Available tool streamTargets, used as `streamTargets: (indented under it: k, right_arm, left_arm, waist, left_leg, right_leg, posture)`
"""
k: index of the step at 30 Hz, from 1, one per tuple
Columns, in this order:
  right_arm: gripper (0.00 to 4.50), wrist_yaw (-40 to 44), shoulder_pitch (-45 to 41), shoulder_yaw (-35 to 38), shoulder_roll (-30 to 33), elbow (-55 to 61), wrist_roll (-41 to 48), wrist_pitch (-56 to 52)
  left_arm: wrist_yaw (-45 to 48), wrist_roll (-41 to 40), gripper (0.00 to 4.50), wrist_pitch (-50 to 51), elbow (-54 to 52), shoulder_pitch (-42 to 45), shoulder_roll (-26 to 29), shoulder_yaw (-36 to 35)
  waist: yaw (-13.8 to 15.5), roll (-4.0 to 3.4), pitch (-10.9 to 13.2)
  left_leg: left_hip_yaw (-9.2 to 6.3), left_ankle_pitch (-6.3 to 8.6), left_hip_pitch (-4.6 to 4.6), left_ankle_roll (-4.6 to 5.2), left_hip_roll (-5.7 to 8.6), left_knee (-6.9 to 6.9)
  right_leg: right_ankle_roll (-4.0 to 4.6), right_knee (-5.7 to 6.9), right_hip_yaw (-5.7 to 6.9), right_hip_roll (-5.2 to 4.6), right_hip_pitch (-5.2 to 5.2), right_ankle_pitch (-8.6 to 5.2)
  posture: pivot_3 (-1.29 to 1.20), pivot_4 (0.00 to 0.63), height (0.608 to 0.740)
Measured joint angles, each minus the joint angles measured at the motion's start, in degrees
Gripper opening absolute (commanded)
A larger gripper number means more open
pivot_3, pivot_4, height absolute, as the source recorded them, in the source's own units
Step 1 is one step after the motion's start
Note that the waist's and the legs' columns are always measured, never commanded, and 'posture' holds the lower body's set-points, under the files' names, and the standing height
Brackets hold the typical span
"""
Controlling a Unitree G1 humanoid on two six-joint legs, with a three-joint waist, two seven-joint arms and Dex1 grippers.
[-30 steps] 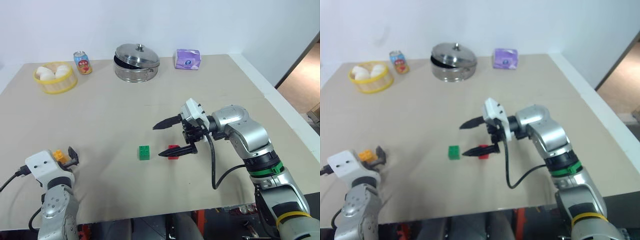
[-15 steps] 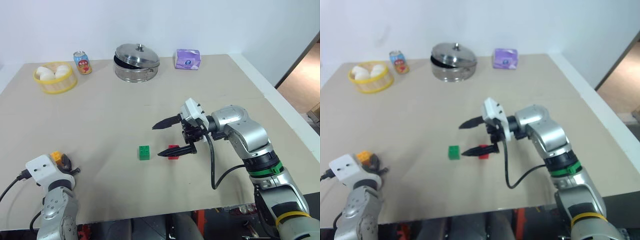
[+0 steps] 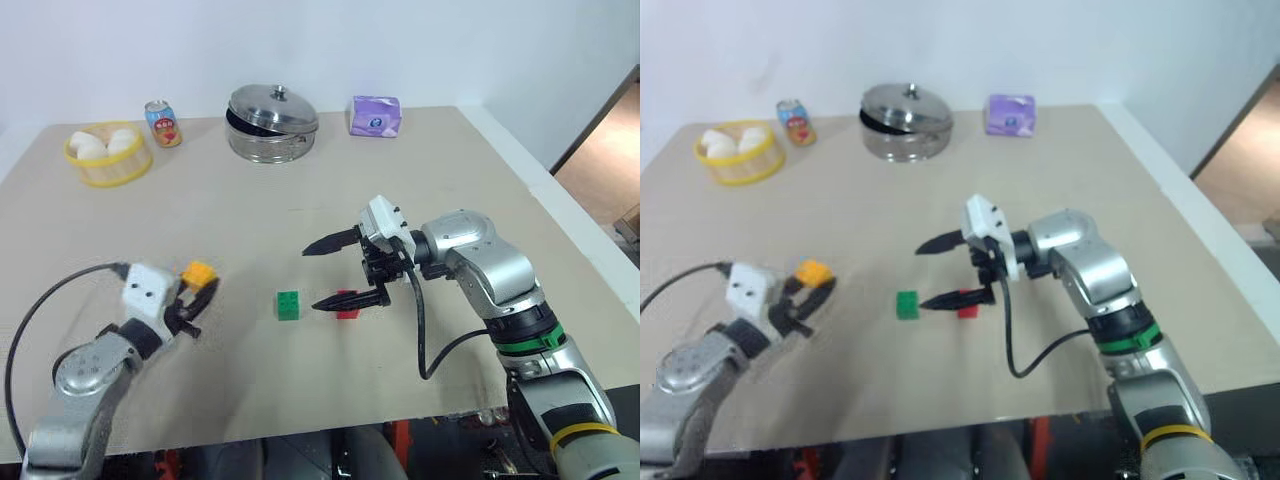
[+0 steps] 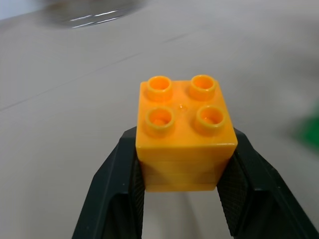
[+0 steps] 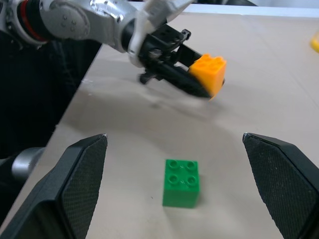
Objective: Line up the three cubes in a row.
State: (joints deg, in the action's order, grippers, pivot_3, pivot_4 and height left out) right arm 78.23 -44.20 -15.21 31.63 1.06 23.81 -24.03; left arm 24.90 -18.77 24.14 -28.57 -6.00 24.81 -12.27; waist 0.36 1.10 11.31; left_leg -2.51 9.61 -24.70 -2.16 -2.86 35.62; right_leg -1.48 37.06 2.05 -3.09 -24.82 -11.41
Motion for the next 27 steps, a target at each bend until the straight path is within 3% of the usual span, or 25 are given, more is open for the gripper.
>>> streamTargets:
  k: [3, 5, 7, 12, 19, 27]
  right_arm:
    - [4.50, -1.06, 0.20, 0.13, 0.54, 0.99, 0.00, -0.51]
    - [4.50, -1.23, 0.36, 0.22, 0.77, 1.35, 0.00, -0.75]
    - [4.50, -1.97, 0.58, 0.35, 1.19, 3.01, 0.12, -1.74]
    - [4.50, -3.83, 0.77, 0.60, 1.95, 6.71, 0.73, -3.77]
    - [4.50, -4.94, 1.82, 2.00, 3.64, 8.99, 1.51, -5.56]
    - [4.50, -4.93, 2.29, 2.01, 4.38, 9.63, 1.84, -6.14]
  left_arm:
    - [13.32, -4.27, 1.37, -0.98, 4.28, 3.89, 5.68, 1.37]
    - [16.13, -5.07, 1.37, -1.26, 6.00, 4.91, 7.15, 1.70]
    - [24.18, -6.36, 1.37, -1.69, 11.33, 8.07, 12.19, 2.94]
    - [40.33, -6.14, 1.37, -5.84, 23.81, 15.21, 18.04, 6.86]
    - [51.91, -6.17, 1.37, -10.28, 33.03, 20.77, 21.84, 7.88]
    - [56.24, -3.55, 1.37, -15.85, 36.87, 20.96, 21.74, 10.30]
  waist:
    - [-0.16, 0.00, 0.00]
    - [-0.16, 0.00, 0.00]
    - [-0.13, 0.00, 0.00]
    - [-0.19, 0.00, 0.01]
    - [-0.21, 0.00, 0.01]
    - [-0.20, 0.00, 0.01]
  left_leg:
    - [0.06, -0.01, -0.14, 0.00, -0.05, -0.09]
    - [0.05, -0.01, -0.15, 0.01, -0.07, -0.10]
    - [-0.03, -0.02, -0.25, 0.01, -0.19, -0.14]
    - [0.00, -0.01, -0.28, 0.01, -0.39, -0.16]
    - [0.06, -0.01, -0.26, 0.01, -0.53, -0.17]
    - [0.06, -0.01, -0.26, 0.01, -0.69, -0.15]
  right_leg:
    - [0.03, 0.01, -0.06, 0.07, -0.21, 0.01]
    - [0.05, 0.01, -0.06, 0.13, -0.23, -0.01]
    - [0.13, 0.03, -0.06, 0.30, -0.33, -0.05]
    - [0.20, 0.05, -0.07, 0.46, -0.39, -0.07]
    - [0.28, 0.05, -0.11, 0.57, -0.42, -0.05]
    - [0.42, 0.06, -0.10, 0.74, -0.43, -0.01]
  posture:
    - [0.00, 0.150, 0.740]
    - [0.00, 0.150, 0.740]
    - [0.00, 0.150, 0.740]
    - [0.00, 0.150, 0.740]
    - [0.00, 0.150, 0.740]
    - [0.00, 0.150, 0.740]
